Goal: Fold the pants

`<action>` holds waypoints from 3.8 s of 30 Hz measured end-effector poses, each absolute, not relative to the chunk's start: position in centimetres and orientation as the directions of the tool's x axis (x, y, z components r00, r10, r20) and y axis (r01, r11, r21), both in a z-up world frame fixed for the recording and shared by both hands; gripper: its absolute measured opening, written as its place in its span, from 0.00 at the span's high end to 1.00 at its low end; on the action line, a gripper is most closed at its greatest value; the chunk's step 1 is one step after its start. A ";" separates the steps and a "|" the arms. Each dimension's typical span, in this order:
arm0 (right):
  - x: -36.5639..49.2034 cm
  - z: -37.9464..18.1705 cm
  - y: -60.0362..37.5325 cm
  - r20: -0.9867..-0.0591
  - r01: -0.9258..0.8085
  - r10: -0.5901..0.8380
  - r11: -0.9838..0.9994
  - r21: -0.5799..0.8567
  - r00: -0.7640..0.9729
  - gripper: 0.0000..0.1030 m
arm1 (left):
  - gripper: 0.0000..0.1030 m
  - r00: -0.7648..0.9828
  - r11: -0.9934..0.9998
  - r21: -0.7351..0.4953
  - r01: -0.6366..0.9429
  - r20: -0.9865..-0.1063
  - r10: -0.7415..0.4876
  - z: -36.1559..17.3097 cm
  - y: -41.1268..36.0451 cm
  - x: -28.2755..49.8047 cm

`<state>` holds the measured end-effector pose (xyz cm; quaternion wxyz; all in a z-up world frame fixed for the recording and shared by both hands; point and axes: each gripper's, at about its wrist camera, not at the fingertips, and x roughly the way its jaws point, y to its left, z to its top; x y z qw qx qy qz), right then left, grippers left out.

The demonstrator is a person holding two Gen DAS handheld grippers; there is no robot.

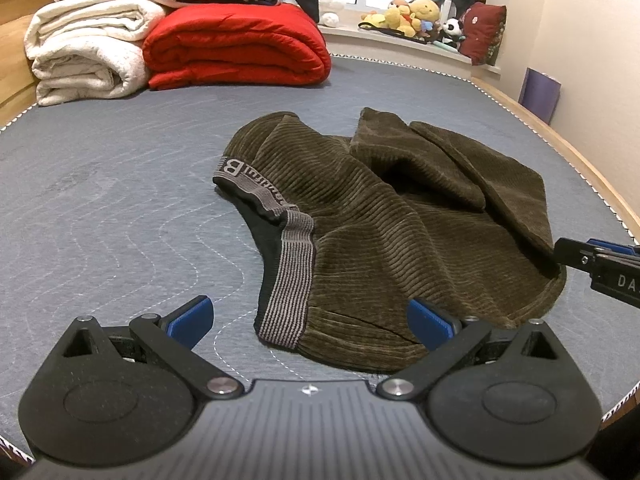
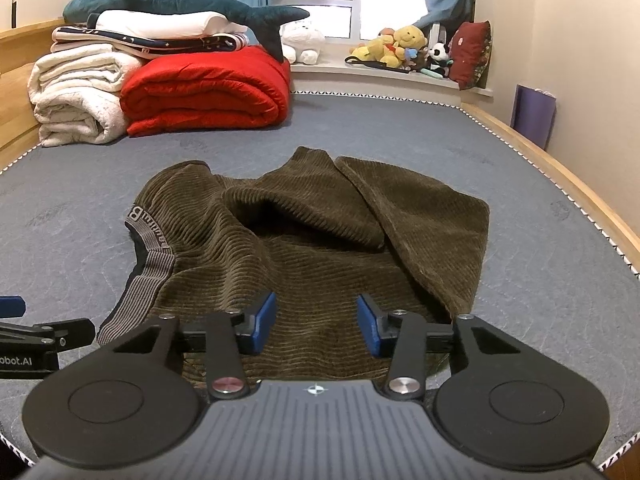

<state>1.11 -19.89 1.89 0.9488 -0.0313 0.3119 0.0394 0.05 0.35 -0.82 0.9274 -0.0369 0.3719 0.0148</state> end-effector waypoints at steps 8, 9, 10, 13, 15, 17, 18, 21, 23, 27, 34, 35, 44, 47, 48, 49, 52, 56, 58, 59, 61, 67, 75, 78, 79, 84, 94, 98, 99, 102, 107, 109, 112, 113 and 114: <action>1.1 1.9 -19.9 -0.592 -0.097 0.056 0.995 -0.038 0.804 0.57 | 0.00 0.734 0.979 -0.201 -0.015 -0.668 -0.126 0.0 1.3 -0.1; 1.1 1.9 -19.9 -0.594 -0.099 0.058 0.994 -0.037 0.802 0.57 | 0.00 0.730 0.981 -0.196 -0.015 -0.672 -0.123 0.0 1.2 -0.1; 1.1 1.9 -19.8 -0.597 -0.100 0.061 0.994 -0.034 0.800 0.57 | 0.00 0.723 0.982 -0.189 -0.018 -0.680 -0.117 0.0 1.1 -0.1; 1.3 1.8 -19.9 -0.615 -0.105 0.079 0.994 -0.007 0.784 0.57 | 0.00 0.711 0.982 -0.190 0.009 -0.689 -0.140 -0.1 1.2 -0.2; 1.6 1.5 -20.0 -0.635 -0.099 0.086 0.995 0.016 0.767 0.57 | 0.04 0.706 0.988 -0.156 0.008 -0.698 -0.116 0.1 1.6 -0.2; 1.9 1.2 -20.5 -0.655 -0.072 0.091 0.996 0.057 0.750 0.57 | 0.33 0.690 0.981 -0.189 0.050 -0.703 -0.171 0.6 2.9 0.8; 2.1 1.0 -20.9 -0.665 -0.054 0.095 0.995 0.082 0.740 0.57 | 0.55 0.684 0.977 -0.203 0.063 -0.704 -0.190 0.9 3.8 1.5; 2.6 0.3 -21.9 -0.693 -0.004 0.105 0.989 0.145 0.714 0.57 | 0.84 0.692 0.976 -0.196 0.092 -0.693 -0.204 1.2 6.8 4.4; 3.0 -0.1 -22.4 -0.706 0.025 0.096 0.987 0.159 0.702 0.57 | 0.83 0.677 0.965 -0.255 0.064 -0.699 -0.230 0.3 9.4 6.8; 4.4 -2.0 -23.4 -0.753 0.109 0.075 0.975 0.192 0.654 0.56 | 0.67 0.601 0.913 -0.407 -0.038 -0.739 -0.305 -3.6 13.1 11.5; 7.2 -7.7 -23.7 -0.850 0.254 0.171 0.909 0.331 0.498 0.50 | 0.36 0.477 0.824 -0.553 -0.120 -0.760 -0.441 -9.3 12.9 16.7; 7.5 -8.4 -23.4 -0.857 0.256 0.197 0.901 0.349 0.477 0.49 | 0.36 0.465 0.827 -0.546 -0.131 -0.771 -0.435 -10.1 12.6 17.3; 9.7 -9.8 -21.2 -0.865 0.261 0.242 0.887 0.381 0.439 0.45 | 0.34 0.506 0.863 -0.504 -0.031 -0.753 -0.421 -12.4 9.2 19.4; 10.2 -9.6 -20.9 -0.867 0.257 0.235 0.891 0.373 0.440 0.45 | 0.38 0.504 0.875 -0.482 -0.041 -0.766 -0.398 -12.2 8.6 19.4; 10.3 -9.6 -20.9 -0.866 0.256 0.232 0.893 0.370 0.442 0.46 | 0.47 0.501 0.879 -0.472 -0.060 -0.776 -0.383 -12.0 8.7 19.3; 10.2 -9.5 -20.9 -0.865 0.257 0.228 0.894 0.368 0.447 0.49 | 0.56 0.496 0.886 -0.458 -0.076 -0.788 -0.365 -11.7 8.9 19.3; 10.1 -9.2 -20.9 -0.856 0.262 0.186 0.902 0.343 0.483 0.92 | 0.78 0.509 0.911 -0.408 -0.058 -0.797 -0.324 -10.8 8.9 18.6; 9.4 -8.3 -20.3 -0.831 0.235 0.144 0.921 0.311 0.537 0.93 | 0.83 0.558 0.923 -0.383 0.016 -0.763 -0.326 -8.0 9.5 16.8; 8.6 -7.2 -19.2 -0.822 0.187 0.121 0.946 0.266 0.557 0.93 | 0.84 0.565 0.923 -0.384 -0.005 -0.763 -0.314 -6.7 10.9 15.7; 8.0 -6.4 -18.1 -0.810 0.139 0.116 0.962 0.236 0.574 0.93 | 0.84 0.569 0.924 -0.382 -0.020 -0.764 -0.304 -6.1 11.9 15.2; 6.4 -4.9 -15.3 -0.783 0.013 0.118 0.987 0.160 0.611 0.93 | 0.84 0.587 0.929 -0.370 -0.017 -0.755 -0.291 -4.6 14.2 14.0; 2.1 -3.4 -6.2 -0.766 -0.207 0.232 0.969 0.132 0.600 0.93 | 0.85 0.621 0.933 -0.355 -0.068 -0.747 -0.238 -2.0 24.0 9.8; -2.6 -6.4 6.2 -0.792 -0.327 0.270 0.940 0.095 0.548 0.88 | 0.76 0.572 0.933 -0.303 -0.196 -0.808 -0.143 -2.2 31.8 7.8; -1.3 -7.1 6.4 -0.840 -0.288 0.227 0.954 0.088 0.492 0.87 | 0.55 0.575 0.960 -0.144 -0.239 -0.818 0.020 -0.7 30.3 8.3; -0.8 -6.9 5.8 -0.850 -0.273 0.234 0.955 0.112 0.472 0.85 | 0.48 0.583 0.965 -0.079 -0.249 -0.808 0.085 0.0 29.7 8.4; 0.5 -3.6 1.6 -0.835 -0.274 0.354 0.927 0.255 0.422 0.75 | 0.47 0.667 0.963 -0.135 -0.232 -0.743 0.056 2.3 28.5 8.7; 13.7 -0.1 -9.4 -0.702 -0.109 0.130 0.991 0.074 0.701 0.60 | 0.47 0.680 0.993 -0.117 -0.006 -0.729 -0.082 0.9 20.5 11.7; 20.7 -3.0 -10.6 -0.763 -0.091 0.097 0.995 0.050 0.639 0.55 | 0.47 0.662 0.992 -0.116 0.040 -0.741 -0.113 -0.5 18.9 12.4; 22.0 -4.1 -10.7 -0.782 -0.087 0.078 0.996 0.031 0.619 0.55 | 0.47 0.656 0.992 -0.117 0.052 -0.744 -0.122 -0.7 18.6 12.6; 24.3 -5.9 -11.5 -0.818 -0.064 0.030 0.998 -0.009 0.575 0.78 | 0.47 0.642 0.989 -0.124 0.084 -0.752 -0.149 -1.5 17.5 13.2; 22.2 -3.7 -16.3 -0.796 -0.017 0.028 1.000 0.022 0.604 0.94 | 0.47 0.636 0.983 -0.131 0.132 -0.749 -0.185 -2.0 16.1 13.7; 19.7 -3.0 -18.9 -0.782 0.000 0.016 1.000 0.021 0.623 0.94 | 0.47 0.625 0.979 -0.131 0.155 -0.755 -0.200 -2.5 15.1 13.7; 14.9 -2.4 -23.6 -0.787 0.025 -0.001 1.000 0.018 0.616 0.94 | 0.47 0.601 0.971 -0.137 0.196 -0.766 -0.229 -3.2 13.2 13.2; 13.3 -2.3 -24.9 -0.793 0.041 -0.012 0.999 0.016 0.609 0.94 | 0.47 0.590 0.966 -0.143 0.217 -0.769 -0.247 -3.4 12.5 12.8; 11.7 -2.5 -26.3 -0.803 0.061 -0.025 0.998 0.014 0.596 0.95 | 0.47 0.575 0.958 -0.155 0.240 -0.773 -0.269 -3.7 11.8 12.4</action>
